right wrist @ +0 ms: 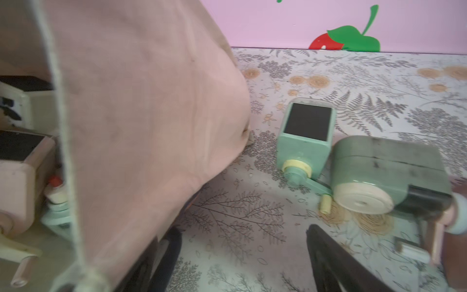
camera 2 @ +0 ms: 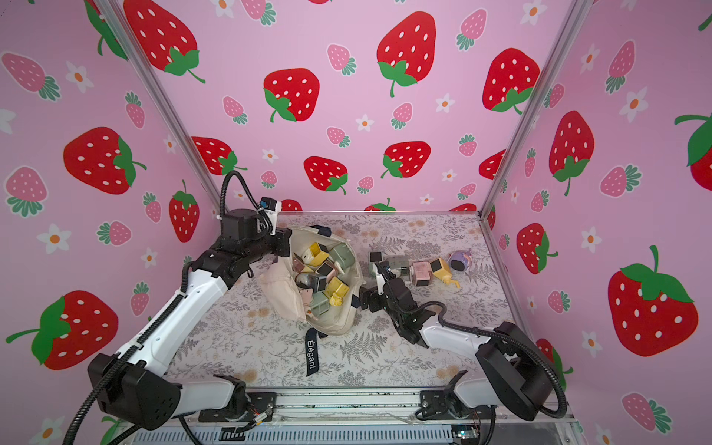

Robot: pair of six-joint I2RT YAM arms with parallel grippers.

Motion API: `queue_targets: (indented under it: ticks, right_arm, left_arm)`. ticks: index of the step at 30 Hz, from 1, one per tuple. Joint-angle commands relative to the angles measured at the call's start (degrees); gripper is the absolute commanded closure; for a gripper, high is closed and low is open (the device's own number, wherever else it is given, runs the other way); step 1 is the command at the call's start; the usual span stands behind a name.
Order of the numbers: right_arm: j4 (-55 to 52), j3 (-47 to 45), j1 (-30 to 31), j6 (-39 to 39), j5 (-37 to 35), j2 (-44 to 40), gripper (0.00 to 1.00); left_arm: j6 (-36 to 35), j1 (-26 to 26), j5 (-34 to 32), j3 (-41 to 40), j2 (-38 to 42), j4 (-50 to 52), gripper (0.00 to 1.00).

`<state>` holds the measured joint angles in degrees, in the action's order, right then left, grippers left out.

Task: Take out the pencil sharpeners from the tote bags
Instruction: Pick up the pencil sharpener from the canvas bag.

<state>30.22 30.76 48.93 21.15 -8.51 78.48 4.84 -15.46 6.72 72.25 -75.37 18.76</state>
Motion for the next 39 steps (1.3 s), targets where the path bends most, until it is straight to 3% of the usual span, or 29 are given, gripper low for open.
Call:
queue_targets:
  ticks: [1, 8, 16, 22, 29, 39]
  right_arm:
    - [4.40, 3.17, 4.45, -5.66, 0.63, 0.66, 0.08]
    - [7.92, 2.33, 11.57, -13.08, -3.93, -4.12, 0.08]
    - [4.95, 5.98, 15.94, -18.88, 3.84, -6.76, 0.08]
    - [-2.18, 15.79, 15.94, -14.89, -1.27, 3.73, 0.07]
    - [-1.86, 23.92, 15.51, -12.10, -0.42, 15.56, 0.08]
    - [-3.37, 32.19, 13.58, -5.54, 13.78, 27.10, 0.08]
  left_arm:
    - [0.08, 0.26, 0.82, -0.22, 3.08, -5.31, 1.00]
    - [0.15, 0.26, 0.56, -0.88, 4.27, -5.50, 1.00]
    - [0.44, 0.31, 0.75, -1.03, 4.73, -5.51, 1.00]
    - [0.86, 0.30, 2.39, -1.93, 5.69, -6.17, 1.00]
    - [0.74, 0.25, 3.01, -1.75, 5.68, -5.84, 1.00]
    - [0.70, 0.26, 2.73, -1.67, 5.85, -5.32, 1.00]
